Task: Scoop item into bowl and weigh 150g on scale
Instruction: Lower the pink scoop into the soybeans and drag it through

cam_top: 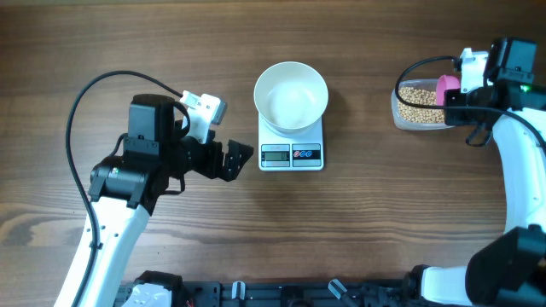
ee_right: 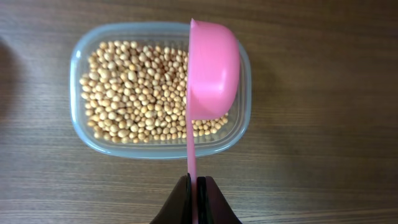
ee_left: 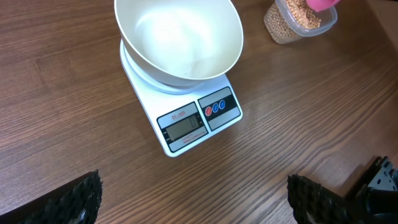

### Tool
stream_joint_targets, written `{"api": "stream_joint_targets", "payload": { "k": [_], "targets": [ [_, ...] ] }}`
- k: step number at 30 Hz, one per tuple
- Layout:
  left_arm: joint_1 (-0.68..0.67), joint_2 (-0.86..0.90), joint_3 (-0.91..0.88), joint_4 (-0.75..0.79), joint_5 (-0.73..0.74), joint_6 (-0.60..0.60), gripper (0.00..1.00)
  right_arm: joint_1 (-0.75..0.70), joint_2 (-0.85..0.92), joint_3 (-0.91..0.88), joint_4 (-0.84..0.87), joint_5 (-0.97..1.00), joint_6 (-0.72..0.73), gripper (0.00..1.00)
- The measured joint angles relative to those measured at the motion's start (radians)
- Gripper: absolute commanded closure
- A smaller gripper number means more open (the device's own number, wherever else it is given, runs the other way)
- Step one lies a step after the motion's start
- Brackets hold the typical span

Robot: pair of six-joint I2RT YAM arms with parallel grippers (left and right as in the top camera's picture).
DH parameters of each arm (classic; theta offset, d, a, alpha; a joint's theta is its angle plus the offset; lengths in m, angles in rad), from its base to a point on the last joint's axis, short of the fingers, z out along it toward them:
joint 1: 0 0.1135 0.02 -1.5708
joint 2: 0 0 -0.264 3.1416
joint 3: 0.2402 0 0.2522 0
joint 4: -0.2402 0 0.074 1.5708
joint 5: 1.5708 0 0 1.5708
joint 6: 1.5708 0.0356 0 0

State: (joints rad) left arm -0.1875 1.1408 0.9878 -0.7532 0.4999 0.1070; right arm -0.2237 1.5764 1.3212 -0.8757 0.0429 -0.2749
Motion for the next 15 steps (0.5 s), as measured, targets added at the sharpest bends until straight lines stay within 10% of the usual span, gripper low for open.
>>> {"api": "stream_joint_targets", "payload": {
  "k": [15],
  "targets": [
    [0.0, 0.0, 0.0, 0.0, 0.0, 0.0, 0.0, 0.0, 0.082, 0.0, -0.013, -0.043, 0.0, 0.96]
  ]
}}
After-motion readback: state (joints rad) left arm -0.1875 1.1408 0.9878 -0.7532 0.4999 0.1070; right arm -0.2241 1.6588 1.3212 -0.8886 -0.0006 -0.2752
